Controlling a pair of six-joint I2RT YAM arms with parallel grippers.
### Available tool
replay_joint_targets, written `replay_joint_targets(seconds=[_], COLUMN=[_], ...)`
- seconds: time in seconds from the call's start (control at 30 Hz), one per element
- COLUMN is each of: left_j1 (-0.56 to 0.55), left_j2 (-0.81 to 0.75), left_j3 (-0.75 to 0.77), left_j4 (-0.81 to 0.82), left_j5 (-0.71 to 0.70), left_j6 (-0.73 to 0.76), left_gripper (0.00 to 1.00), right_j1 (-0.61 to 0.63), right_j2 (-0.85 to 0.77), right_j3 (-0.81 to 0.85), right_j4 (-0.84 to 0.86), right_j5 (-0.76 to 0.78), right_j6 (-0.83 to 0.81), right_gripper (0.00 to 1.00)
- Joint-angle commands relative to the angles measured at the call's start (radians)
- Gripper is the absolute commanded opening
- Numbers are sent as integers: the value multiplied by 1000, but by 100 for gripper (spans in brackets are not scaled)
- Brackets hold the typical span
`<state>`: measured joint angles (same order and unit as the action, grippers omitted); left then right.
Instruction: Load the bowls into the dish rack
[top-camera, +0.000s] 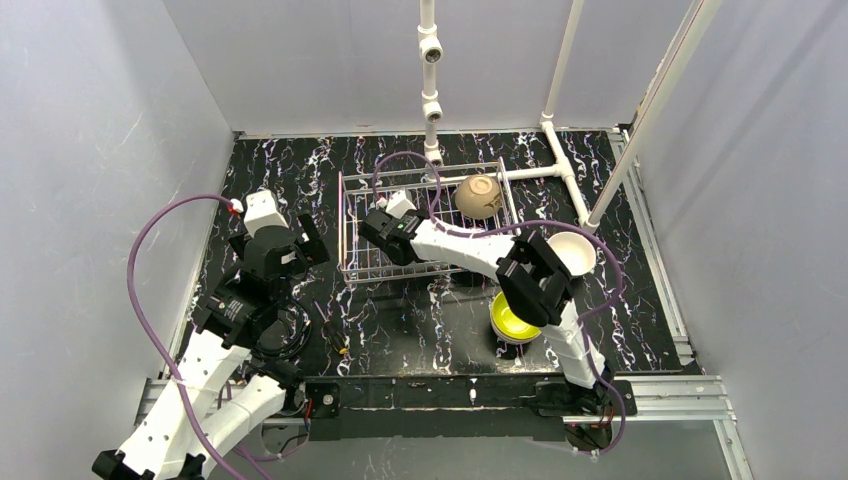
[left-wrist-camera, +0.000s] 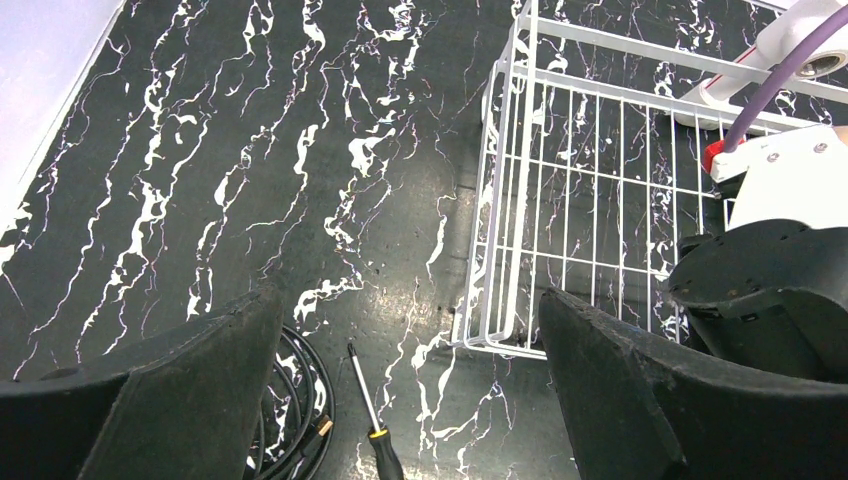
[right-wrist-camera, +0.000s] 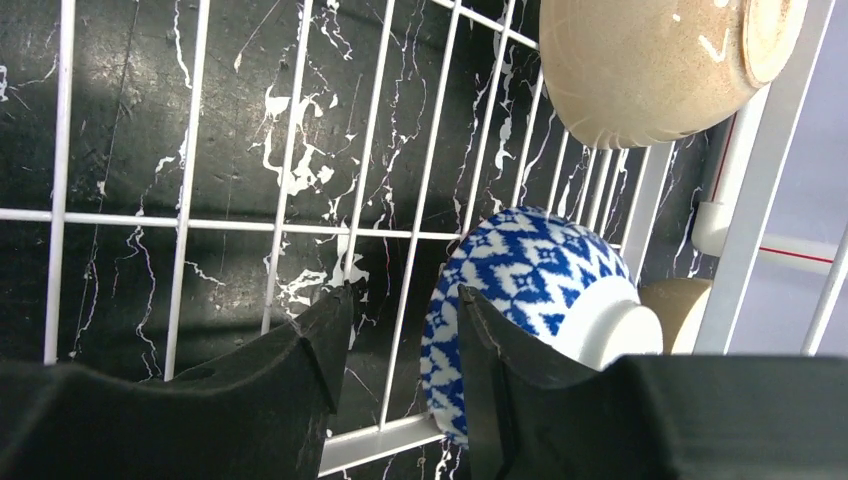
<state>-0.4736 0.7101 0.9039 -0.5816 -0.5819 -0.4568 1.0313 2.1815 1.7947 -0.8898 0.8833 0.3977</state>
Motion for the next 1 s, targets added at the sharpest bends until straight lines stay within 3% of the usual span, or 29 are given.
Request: replay_joint_targets(seconds=[0.0, 0.4, 0.47, 0.7, 0.97], left_j1=[-2, -2, -2, -2, -2], left_j2=[0, -1, -9, -64, -52], left_j3=[-3, 13, 4, -62, -67], left_j4=[-2, -14, 5, 114, 130], left_j5=[-4, 0, 32, 144, 189], left_j6=[-4, -6, 0, 12, 33], left_gripper=[98, 98, 98, 98, 98], right_j1=[-11, -15, -25, -57, -158], right_j2=[-2, -159, -201, -378, -445], right_j3=[71, 137, 122, -125, -294], right_j4=[-11, 49, 12, -21, 60], right_j5=[-27, -101, -94, -53, -210], right_j6=[24, 40, 97, 251, 314], right_gripper=[53, 58, 63, 98, 99])
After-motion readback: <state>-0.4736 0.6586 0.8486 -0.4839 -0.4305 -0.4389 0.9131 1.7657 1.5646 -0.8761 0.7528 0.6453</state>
